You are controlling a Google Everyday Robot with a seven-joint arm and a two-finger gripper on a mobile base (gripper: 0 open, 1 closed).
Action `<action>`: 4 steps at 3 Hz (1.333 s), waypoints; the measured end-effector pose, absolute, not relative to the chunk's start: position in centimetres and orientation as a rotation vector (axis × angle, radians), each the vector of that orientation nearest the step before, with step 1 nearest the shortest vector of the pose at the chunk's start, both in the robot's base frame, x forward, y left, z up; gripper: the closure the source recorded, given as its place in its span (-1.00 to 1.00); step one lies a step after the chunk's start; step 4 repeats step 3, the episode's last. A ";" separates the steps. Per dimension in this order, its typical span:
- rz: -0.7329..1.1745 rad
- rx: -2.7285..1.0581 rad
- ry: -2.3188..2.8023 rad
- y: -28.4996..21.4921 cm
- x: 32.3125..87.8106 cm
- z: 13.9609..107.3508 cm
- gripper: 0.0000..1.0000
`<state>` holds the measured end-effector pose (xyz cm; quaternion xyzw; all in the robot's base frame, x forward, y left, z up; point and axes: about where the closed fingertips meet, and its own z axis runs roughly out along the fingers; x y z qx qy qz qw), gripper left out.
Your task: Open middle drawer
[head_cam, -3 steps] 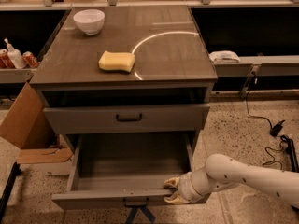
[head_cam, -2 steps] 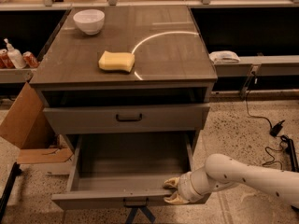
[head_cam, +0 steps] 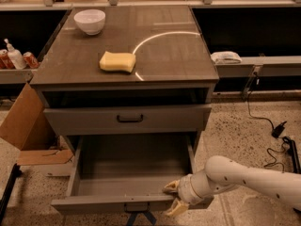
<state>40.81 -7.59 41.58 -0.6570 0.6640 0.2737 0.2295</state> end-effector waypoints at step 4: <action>0.651 -1.840 1.823 -12.4 43.0 48.6 -1.00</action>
Offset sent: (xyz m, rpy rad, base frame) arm 0.0221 -0.0429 0.0596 -0.0384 -0.0305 0.0067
